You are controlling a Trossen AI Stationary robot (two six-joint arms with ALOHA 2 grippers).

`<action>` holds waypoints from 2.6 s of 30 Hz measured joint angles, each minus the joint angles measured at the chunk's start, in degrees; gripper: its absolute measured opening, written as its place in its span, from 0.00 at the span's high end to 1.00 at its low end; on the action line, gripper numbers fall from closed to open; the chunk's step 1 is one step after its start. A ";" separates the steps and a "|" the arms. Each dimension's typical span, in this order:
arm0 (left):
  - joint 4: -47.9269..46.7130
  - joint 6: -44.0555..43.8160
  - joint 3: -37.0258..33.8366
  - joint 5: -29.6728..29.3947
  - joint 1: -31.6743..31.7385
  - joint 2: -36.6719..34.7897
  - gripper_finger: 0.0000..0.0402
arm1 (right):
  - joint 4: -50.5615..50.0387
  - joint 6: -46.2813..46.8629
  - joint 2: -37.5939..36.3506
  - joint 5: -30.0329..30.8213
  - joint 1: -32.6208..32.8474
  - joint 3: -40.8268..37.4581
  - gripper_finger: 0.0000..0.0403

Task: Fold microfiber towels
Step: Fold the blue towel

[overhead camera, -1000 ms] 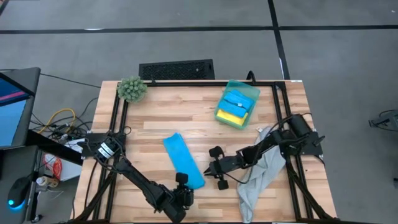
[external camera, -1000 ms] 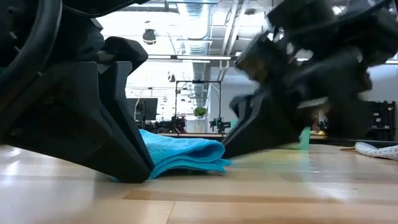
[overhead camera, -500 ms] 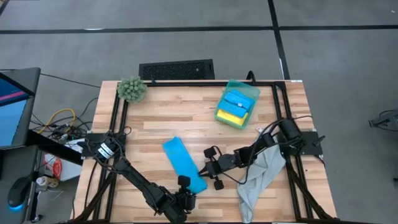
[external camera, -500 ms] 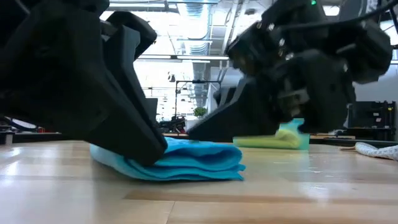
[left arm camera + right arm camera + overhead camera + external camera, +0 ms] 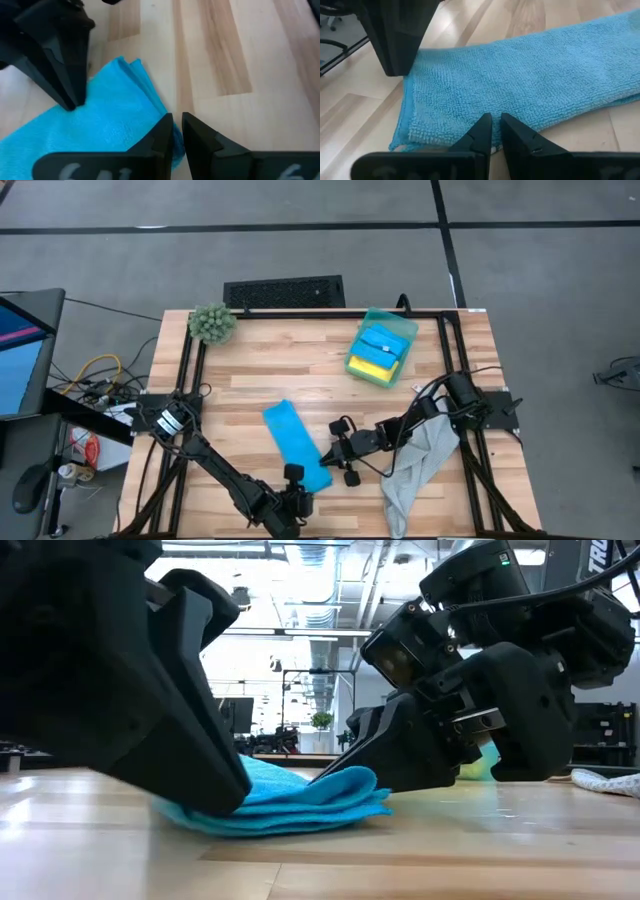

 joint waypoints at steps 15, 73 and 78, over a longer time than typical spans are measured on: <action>-20.30 -8.54 10.54 0.49 -2.34 -0.25 0.53 | -0.09 1.47 0.00 0.07 0.10 -0.03 0.84; -6.62 -8.18 3.08 -9.47 -4.63 4.26 0.99 | 2.26 -13.72 -3.71 1.61 -4.58 4.17 0.84; -6.30 -9.02 3.17 -9.66 -4.82 4.26 0.99 | 2.66 -13.64 1.89 -2.03 -7.96 8.75 0.84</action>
